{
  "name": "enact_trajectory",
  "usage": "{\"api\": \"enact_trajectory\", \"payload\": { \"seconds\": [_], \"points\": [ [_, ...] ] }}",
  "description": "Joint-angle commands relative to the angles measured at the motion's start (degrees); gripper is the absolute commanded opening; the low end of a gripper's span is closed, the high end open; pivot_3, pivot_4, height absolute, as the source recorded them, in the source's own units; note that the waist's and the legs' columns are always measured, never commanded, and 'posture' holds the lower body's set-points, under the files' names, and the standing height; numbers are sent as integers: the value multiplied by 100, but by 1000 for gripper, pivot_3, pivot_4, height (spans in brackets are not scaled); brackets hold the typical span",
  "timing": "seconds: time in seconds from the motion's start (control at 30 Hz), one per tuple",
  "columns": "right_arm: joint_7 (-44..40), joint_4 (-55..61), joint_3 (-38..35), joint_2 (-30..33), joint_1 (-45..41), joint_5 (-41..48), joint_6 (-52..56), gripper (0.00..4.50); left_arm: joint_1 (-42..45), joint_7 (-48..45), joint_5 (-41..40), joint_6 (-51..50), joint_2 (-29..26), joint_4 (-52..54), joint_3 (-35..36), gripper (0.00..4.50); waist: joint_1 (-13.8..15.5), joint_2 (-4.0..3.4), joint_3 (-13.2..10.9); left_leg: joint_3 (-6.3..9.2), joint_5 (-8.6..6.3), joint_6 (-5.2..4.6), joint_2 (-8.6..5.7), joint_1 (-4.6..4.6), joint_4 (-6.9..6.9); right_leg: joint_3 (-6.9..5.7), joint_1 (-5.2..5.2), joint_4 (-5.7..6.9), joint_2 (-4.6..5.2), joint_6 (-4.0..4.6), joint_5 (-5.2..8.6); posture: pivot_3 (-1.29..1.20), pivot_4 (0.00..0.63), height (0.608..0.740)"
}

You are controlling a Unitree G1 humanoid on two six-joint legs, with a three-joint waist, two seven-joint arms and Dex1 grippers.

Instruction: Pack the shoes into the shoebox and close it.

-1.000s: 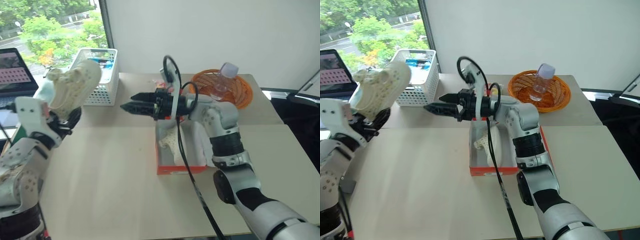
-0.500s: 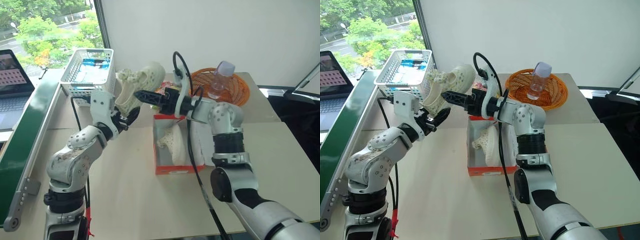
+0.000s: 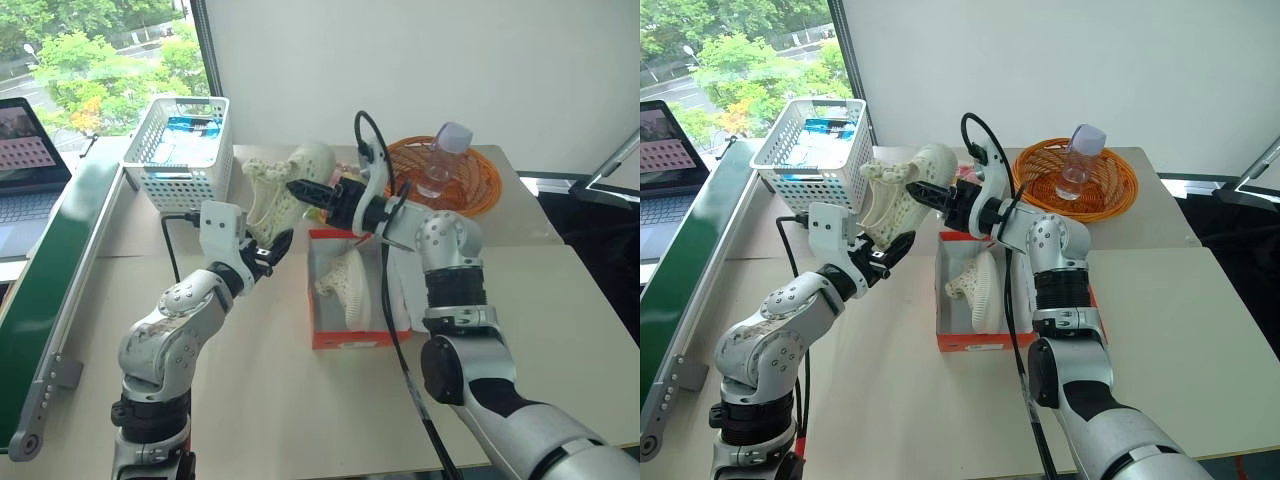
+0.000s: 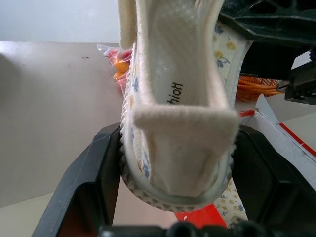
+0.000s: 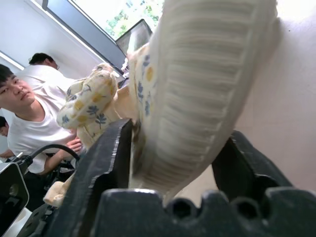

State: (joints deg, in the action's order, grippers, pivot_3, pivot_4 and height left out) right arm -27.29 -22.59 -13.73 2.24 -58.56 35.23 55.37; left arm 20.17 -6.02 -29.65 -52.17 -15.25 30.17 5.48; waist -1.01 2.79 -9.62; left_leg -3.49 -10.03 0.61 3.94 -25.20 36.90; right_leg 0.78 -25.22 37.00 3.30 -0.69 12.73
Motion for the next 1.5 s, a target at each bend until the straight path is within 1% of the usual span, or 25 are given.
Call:
{"api": "enact_trajectory", "payload": {
  "seconds": [0.03,0.1,0.13,0.2,0.23,0.27,0.37,0.43,0.53,0.6,0.7,0.77,0.8,0.9,1.0,1.1,1.23,1.37,1.43,1.5],
  "points": [
    [0,82,-109,-17,-359,160,-267,1158,-41,-94,-252,-155,-16,406,102,2814,-4,0,0,0,0,0,0,0,0,0,0,0,-1,0,0,0,150,740],
    [-4,51,-102,-6,-381,125,-300,645,-66,-122,-284,-226,-86,444,209,2814,1,0,0,1,0,0,0,0,0,-1,0,1,-1,0,0,0,150,740],
    [-9,36,-97,2,-392,110,-315,562,-82,-141,-320,-265,-132,465,282,2814,2,0,0,2,0,0,0,0,0,-1,1,1,-1,0,0,0,150,740],
    [-9,-4,-85,40,-429,60,-377,484,-144,-278,-631,-397,-249,541,619,3706,2,0,0,2,0,0,0,0,0,-1,1,0,0,0,0,0,150,740],
    [-12,-18,-84,71,-456,46,-395,471,-177,-357,-661,-443,-405,587,710,4025,1,-1,-1,2,0,0,0,0,0,-1,1,-1,0,0,0,0,150,740],
    [-23,-31,-82,109,-486,36,-413,462,-211,-448,-719,-486,-552,624,800,4470,0,-1,-1,2,0,0,0,0,0,-1,0,0,0,0,0,0,150,740],
    [-117,-110,-71,328,-653,30,-449,445,-378,-719,-1002,-621,-944,690,1109,4500,-1,-4,-3,3,0,0,0,-1,0,-2,-1,-1,-1,0,0,0,150,740],
    [-173,-260,-123,599,-944,53,-379,441,-583,-890,-1093,-648,-1232,664,1352,4500,-3,-4,-3,2,0,0,0,0,0,-2,0,-1,0,0,0,0,150,740],
    [-367,-385,51,1011,-1279,43,22,439,-801,-958,-993,-563,-1512,528,1471,4500,-3,-12,-10,1,0,0,1,0,-1,-2,-2,-2,0,1,1,0,150,740],
    [-598,-442,211,1266,-1429,115,455,439,-885,-981,-957,-517,-1601,453,1473,4500,8,-17,-13,2,0,0,0,-1,-2,-2,-2,-5,0,1,2,0,150,740],
    [-1226,-431,412,1656,-1452,260,939,439,-963,-1011,-853,-423,-1658,403,1311,4500,12,-17,-13,1,-1,-1,1,0,-3,-3,1,-11,0,2,2,0,150,740],
    [-1654,-791,137,1834,-1507,589,1394,439,-1019,-1013,-768,-340,-1626,384,1168,4500,20,-17,-13,1,-1,-1,0,-1,-2,-3,2,-12,1,1,1,0,150,740],
    [-1822,-983,134,1922,-1494,596,1487,439,-1045,-1018,-722,-305,-1617,385,1097,4500,25,-17,-13,1,-1,-1,0,0,-2,-3,3,-12,1,1,1,0,150,740],
    [-2363,-1301,505,2114,-1306,453,1611,439,-1083,-995,-628,-223,-1590,386,972,4500,29,-17,-13,1,-1,-1,0,-1,-2,-2,4,-14,1,1,1,0,150,740],
    [-2876,-1444,1009,2199,-990,192,1431,439,-1116,-973,-573,-187,-1583,410,937,4500,19,-17,-13,0,-1,-1,1,0,-2,-2,3,-13,0,1,1,0,150,740],
    [-3450,-1798,1194,2231,-790,126,1347,439,-1214,-960,-550,-194,-1610,479,960,4500,-5,-17,-14,-1,-1,-1,1,0,-2,0,3,-12,-1,1,1,0,150,740],
    [-3958,-2258,1593,2202,-681,-289,911,439,-1276,-919,-546,-221,-1624,571,1020,4500,-1,-21,-17,-2,-1,-1,0,-1,-2,2,-2,-10,-2,0,1,0,150,740],
    [-4238,-2909,1871,2101,-751,-760,446,439,-1404,-843,-557,-282,-1643,744,1104,4500,9,-21,-17,-2,-1,-1,0,0,-1,2,1,-10,-2,0,1,0,150,740],
    [-4259,-3105,2026,2027,-780,-1084,-5,439,-1474,-794,-551,-308,-1655,830,1121,4500,8,-21,-17,-2,-1,-1,0,0,-1,2,0,-10,-2,0,1,0,150,740],
    [-4315,-3240,2197,1953,-841,-1361,-228,439,-1508,-757,-551,-314,-1656,880,1127,4500,7,-21,-18,-2,-1,-1,0,-1,-1,2,-1,-8,-2,0,1,0,150,740]
  ]
}}
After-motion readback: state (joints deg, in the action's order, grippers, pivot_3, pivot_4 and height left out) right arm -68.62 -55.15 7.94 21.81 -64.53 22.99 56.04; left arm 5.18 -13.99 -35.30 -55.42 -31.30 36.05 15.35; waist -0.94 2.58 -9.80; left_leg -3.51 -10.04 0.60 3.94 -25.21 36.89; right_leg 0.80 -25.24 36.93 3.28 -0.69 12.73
